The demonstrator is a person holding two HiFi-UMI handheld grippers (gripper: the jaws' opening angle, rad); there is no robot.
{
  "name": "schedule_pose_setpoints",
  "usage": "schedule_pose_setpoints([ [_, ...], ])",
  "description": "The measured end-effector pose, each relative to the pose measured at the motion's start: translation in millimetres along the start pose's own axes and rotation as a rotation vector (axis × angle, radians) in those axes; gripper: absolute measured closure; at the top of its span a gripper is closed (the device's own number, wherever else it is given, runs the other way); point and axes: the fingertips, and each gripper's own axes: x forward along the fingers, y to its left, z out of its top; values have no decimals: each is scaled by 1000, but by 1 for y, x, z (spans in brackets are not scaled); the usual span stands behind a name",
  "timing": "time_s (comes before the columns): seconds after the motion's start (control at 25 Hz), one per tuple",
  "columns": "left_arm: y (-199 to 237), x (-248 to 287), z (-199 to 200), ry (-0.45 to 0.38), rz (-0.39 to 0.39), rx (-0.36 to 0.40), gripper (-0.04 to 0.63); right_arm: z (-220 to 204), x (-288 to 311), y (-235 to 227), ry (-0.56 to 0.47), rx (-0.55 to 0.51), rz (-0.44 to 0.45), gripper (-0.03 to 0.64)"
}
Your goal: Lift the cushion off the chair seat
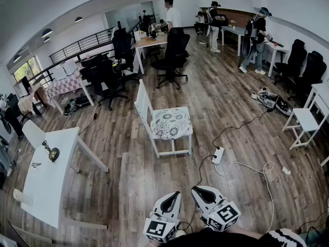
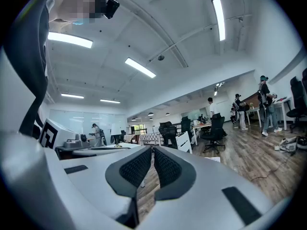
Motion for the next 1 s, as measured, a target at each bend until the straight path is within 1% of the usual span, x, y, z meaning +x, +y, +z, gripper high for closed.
schedule_pose_setpoints([
  [0.32, 7, -6, 1, -5, -4, -2, 591, -5, 4, 8, 4, -3, -2, 583],
  [0.64, 15, -19, 9, -25, -33, 17, 591, -8, 14, 27, 3, -16, -8, 583],
  [0.88, 23, -31, 3, -17, -52, 20, 589, -10, 20, 38, -17, -12, -35, 581],
  [1.0, 25, -35, -2, -23, -62, 9, 589, -19, 18, 44, -14, 0, -51, 581],
])
